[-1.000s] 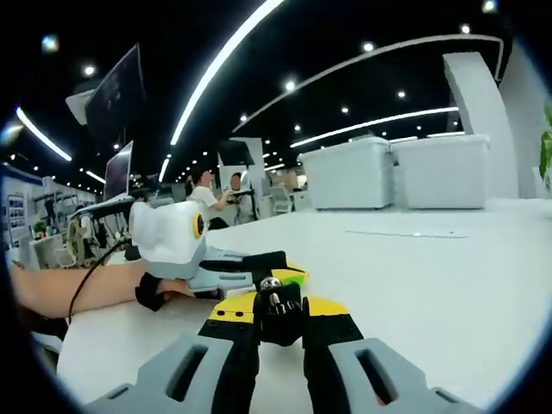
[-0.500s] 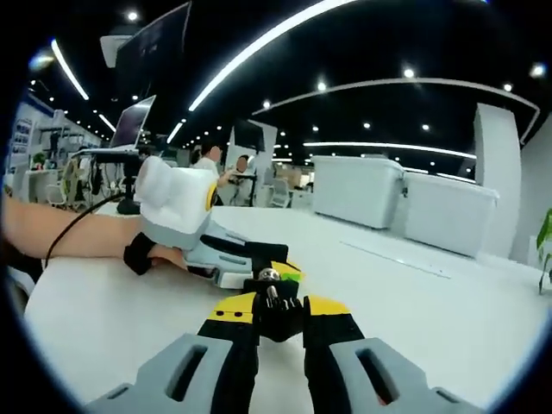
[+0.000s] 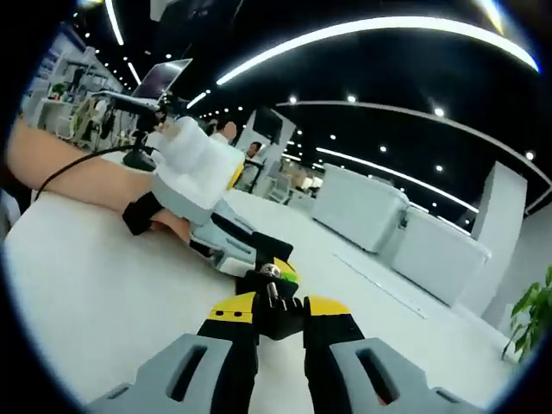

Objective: Clamp the fixed fixture on the desktop, loosen the retaining clip, secure it to the edge of the desk, and tighten the retaining clip.

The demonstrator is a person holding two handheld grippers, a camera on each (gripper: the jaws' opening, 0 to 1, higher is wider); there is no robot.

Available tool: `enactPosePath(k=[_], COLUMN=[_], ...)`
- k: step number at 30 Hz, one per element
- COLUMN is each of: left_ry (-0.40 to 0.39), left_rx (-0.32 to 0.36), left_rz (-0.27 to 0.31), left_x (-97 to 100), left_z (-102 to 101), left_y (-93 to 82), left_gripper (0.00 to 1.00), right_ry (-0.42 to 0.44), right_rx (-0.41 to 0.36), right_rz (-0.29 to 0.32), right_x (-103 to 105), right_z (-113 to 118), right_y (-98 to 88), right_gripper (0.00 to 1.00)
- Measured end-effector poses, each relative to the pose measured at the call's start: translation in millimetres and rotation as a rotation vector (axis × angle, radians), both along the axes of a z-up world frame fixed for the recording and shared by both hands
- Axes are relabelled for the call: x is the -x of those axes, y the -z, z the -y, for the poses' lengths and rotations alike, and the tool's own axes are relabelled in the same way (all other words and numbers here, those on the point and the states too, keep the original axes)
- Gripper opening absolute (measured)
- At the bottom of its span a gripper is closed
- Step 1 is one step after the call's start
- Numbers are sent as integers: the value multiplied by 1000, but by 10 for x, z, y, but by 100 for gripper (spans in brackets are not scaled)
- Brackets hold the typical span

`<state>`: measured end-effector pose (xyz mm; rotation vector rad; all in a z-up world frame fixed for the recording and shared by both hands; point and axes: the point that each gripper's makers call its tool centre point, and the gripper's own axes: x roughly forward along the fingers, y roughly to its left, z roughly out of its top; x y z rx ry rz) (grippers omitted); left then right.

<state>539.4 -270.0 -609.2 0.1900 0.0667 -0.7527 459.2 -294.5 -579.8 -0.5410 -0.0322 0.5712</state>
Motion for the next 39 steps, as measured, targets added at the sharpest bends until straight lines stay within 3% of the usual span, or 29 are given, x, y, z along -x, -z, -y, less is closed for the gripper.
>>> enactPosePath(k=[5,9,15,18,24,39], left_ry=[0,0,0,1,0,0], left_rx=[0,0,0,0,0,0], left_rz=[0,0,1,1,1,0], left_x=[6,8,11,13,15,12], left_z=[1,1,1,1,-1,-4], left_y=[2,3,4,4,5,8], left_gripper=[7,7,7,7,7,7], right_ry=[-1,-9,-12,-21,-25,-42], right_rx=[2,134,161,278,301,505], right_rz=[2,80,97,165,180,292], right_x=[0,34,31,66,90,141], right_z=[-8,-44,-58,-88,-100,-142], right_y=[11,22,38,49,60,113], right_gripper=[19,19,19,19,19,19])
